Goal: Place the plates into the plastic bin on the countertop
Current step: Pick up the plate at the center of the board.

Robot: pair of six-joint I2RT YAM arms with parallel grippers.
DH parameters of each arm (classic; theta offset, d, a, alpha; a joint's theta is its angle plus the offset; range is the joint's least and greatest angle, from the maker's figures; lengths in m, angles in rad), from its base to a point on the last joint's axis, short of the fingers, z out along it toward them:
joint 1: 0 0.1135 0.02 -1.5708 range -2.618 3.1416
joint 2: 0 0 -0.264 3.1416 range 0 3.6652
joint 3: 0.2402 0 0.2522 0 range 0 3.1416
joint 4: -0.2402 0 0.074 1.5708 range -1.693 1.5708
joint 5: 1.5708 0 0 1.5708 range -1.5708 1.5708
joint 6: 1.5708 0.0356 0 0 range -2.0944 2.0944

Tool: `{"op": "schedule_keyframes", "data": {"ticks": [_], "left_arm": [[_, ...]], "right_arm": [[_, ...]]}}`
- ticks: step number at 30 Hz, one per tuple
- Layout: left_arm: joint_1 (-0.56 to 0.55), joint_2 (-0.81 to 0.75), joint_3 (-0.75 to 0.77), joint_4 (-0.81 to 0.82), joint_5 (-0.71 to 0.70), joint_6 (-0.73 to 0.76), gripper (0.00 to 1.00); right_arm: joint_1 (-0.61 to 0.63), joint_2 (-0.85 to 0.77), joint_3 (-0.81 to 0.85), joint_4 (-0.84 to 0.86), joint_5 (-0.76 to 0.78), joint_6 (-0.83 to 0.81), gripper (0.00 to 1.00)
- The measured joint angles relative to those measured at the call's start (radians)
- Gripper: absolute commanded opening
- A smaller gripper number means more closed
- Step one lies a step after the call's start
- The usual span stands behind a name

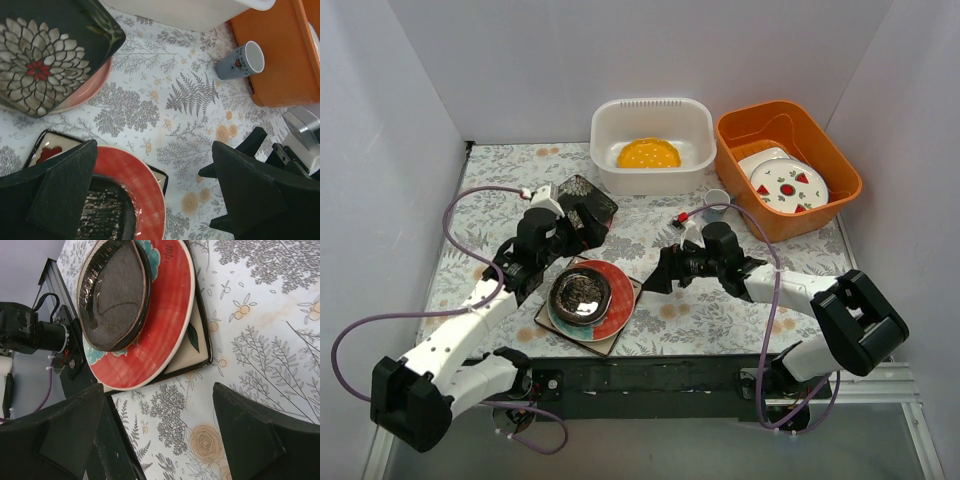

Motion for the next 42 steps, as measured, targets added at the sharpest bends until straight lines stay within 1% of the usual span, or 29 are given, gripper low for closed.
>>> {"op": "schedule_keyframes", "data": {"ticks": [4,9,13,17,23,26,27,35,42], "left_arm": [[0.0,-0.106,-0.044,-0.066,-0.024,-0.044,0.98],[0.0,-0.206,-0.047,-0.119,-0.054,-0.075,0.98],[0.0,-0.24,-0.053,-0.133,-0.068,-0.1,0.98],[0.0,-0.223,-0.075,-0.134,-0.068,-0.113,0.98],[0.0,-0.147,-0.087,-0.103,-0.034,-0.113,0.98],[0.0,-0.134,-0.097,-0.092,-0.019,-0.113,0.98],[0.0,-0.134,-0.1,-0.089,-0.018,-0.113,0.98],[0.0,-0.212,-0.128,-0.094,-0.026,-0.113,0.98],[0.0,-0.285,-0.132,-0.147,-0.044,-0.127,0.98]], "right_arm": [[0.027,0.036,0.027,0.002,-0.014,0.0,0.95],[0.057,0.053,0.051,0.0,-0.013,0.0,0.94],[0.075,0.072,0.084,-0.014,0.0,-0.003,0.91],[0.089,0.086,0.119,-0.055,0.025,-0.012,0.88],[0.106,0.098,0.159,-0.115,0.086,-0.021,0.79],[0.119,0.112,0.174,-0.122,0.116,-0.019,0.72],[0.126,0.123,0.182,-0.127,0.124,-0.017,0.68],[0.195,0.234,0.275,-0.159,0.161,-0.003,0.54],[0.217,0.325,0.368,-0.163,0.152,-0.004,0.45]]}}
